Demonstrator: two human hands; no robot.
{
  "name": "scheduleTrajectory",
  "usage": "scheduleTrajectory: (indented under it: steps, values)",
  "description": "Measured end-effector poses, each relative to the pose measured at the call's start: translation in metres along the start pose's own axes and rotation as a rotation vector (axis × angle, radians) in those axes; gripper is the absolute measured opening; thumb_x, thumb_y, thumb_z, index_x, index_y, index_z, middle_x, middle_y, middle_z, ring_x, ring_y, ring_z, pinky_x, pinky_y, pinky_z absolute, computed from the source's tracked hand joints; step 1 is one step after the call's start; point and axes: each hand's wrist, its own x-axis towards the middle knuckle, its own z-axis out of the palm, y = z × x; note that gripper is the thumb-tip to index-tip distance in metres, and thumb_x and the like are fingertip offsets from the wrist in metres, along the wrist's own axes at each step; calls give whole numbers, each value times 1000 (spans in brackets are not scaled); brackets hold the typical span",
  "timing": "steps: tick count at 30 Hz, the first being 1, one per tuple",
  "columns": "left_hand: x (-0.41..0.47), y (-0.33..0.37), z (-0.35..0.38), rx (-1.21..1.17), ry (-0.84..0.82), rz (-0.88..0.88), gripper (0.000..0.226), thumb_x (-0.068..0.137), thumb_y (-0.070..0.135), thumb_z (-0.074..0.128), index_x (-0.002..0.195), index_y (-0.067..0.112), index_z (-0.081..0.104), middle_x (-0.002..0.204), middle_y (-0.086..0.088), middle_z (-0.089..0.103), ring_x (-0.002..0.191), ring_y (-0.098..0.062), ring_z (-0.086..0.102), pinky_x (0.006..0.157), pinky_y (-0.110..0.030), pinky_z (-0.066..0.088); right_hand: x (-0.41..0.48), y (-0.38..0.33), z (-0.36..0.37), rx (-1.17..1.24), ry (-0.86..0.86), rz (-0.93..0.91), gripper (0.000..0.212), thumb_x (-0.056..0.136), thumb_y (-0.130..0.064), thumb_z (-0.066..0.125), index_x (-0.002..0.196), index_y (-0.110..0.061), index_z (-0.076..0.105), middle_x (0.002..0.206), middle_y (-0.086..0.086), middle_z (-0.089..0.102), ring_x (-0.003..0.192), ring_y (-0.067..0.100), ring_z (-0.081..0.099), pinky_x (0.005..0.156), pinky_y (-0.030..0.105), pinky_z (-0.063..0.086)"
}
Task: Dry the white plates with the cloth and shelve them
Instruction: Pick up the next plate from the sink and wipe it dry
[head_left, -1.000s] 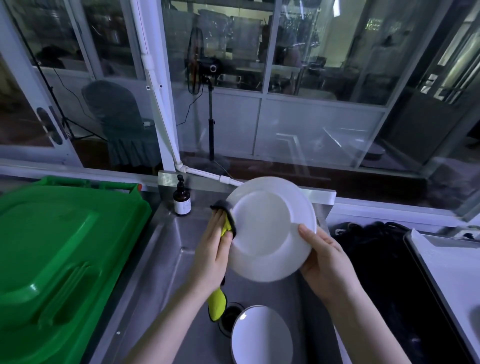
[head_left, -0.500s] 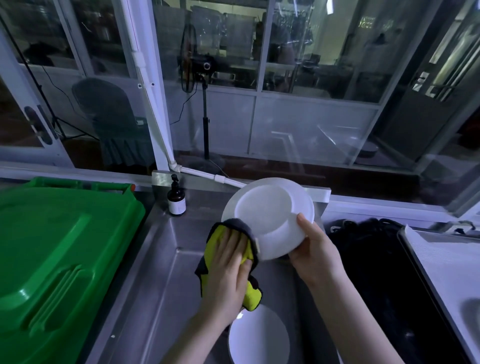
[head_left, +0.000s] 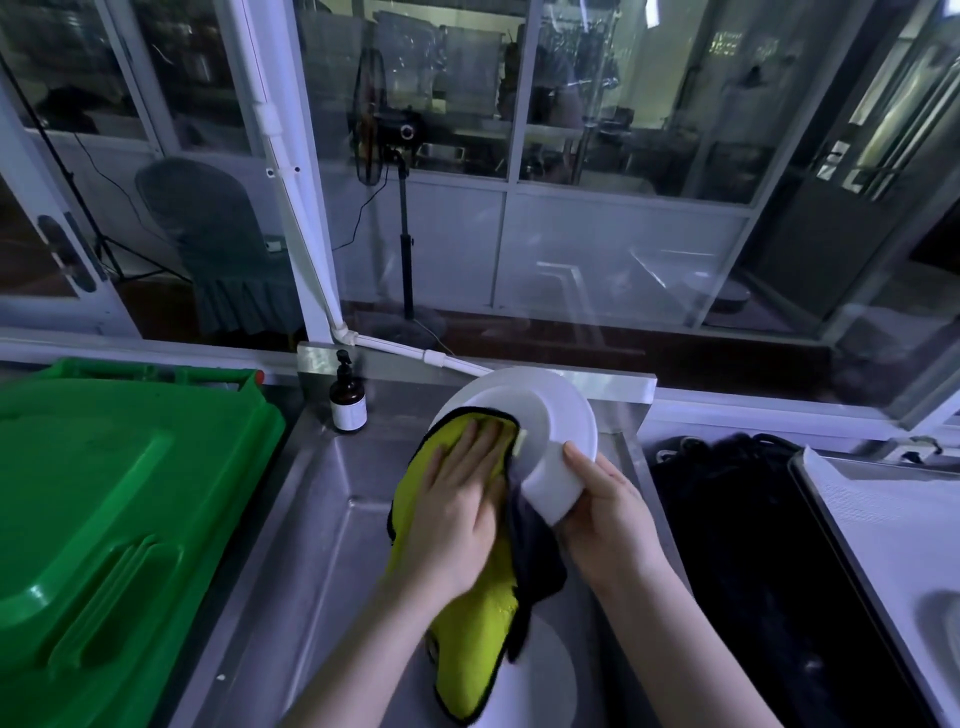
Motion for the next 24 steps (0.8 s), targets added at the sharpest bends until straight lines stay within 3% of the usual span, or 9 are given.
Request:
scheduleTrajectory:
  steps: [3, 6, 11, 14, 16, 19, 21, 24]
  values:
    - [-4, -16, -2, -34, 3, -120, 52, 97, 15, 30, 147, 14, 42, 155, 10, 24, 148, -16, 20, 116, -56, 26, 0, -7, -6, -44, -42, -37, 25, 79, -20, 69, 97, -5, 79, 108, 24, 73, 95, 32, 73, 77, 40, 62]
    - [-5, -10, -3, 14, -33, -12, 54, 95, 19, 30, 148, 16, 40, 155, 0, 37, 147, -22, 25, 112, -58, 31, -4, -6, -4, -114, -61, -44, 23, 78, -21, 70, 94, -7, 80, 102, 22, 74, 87, 29, 73, 72, 35, 61]
    - [13, 2, -5, -38, -109, 33, 56, 96, 29, 24, 152, 27, 17, 158, 14, 15, 150, -7, 6, 121, -50, 15, -16, 4, 0, -201, -116, -26, 22, 80, -22, 68, 94, -8, 79, 94, 19, 74, 80, 25, 71, 67, 29, 58]
    - [17, -1, -8, -21, -52, 16, 54, 98, 32, 23, 150, 20, 20, 156, 10, 15, 150, -13, 10, 122, -44, 12, -21, -1, 0, -211, -151, -43, 27, 78, -23, 70, 98, -7, 78, 99, 21, 75, 85, 27, 72, 72, 32, 59]
    - [17, -9, -8, -21, -13, -94, 56, 99, 32, 24, 151, 12, 26, 154, 8, 11, 149, -18, 6, 122, -48, 13, -22, -9, 1, -215, -133, -65, 29, 73, -24, 73, 95, -8, 79, 98, 22, 75, 85, 28, 72, 74, 34, 57]
    - [3, -9, -2, -128, -65, -196, 54, 97, 33, 22, 150, 25, 14, 153, 20, -3, 147, -3, -14, 122, -50, 7, -18, -21, 0, -159, -114, -95, 26, 74, -22, 71, 94, -8, 80, 101, 21, 75, 87, 26, 73, 74, 31, 59]
    - [-6, 4, -1, -134, -23, -82, 54, 95, 28, 26, 149, 25, 19, 156, 16, 6, 148, -1, -9, 119, -51, 11, -16, -22, 2, -133, -98, -93, 24, 77, -20, 70, 95, -7, 80, 101, 21, 75, 85, 26, 73, 72, 30, 61]
    - [3, 21, 2, -75, -25, 29, 59, 92, 22, 30, 151, 16, 31, 157, 7, 20, 150, -11, 7, 117, -57, 14, -16, -12, 5, -154, -102, -69, 23, 79, -21, 69, 94, -7, 79, 95, 21, 73, 81, 27, 70, 69, 30, 59]
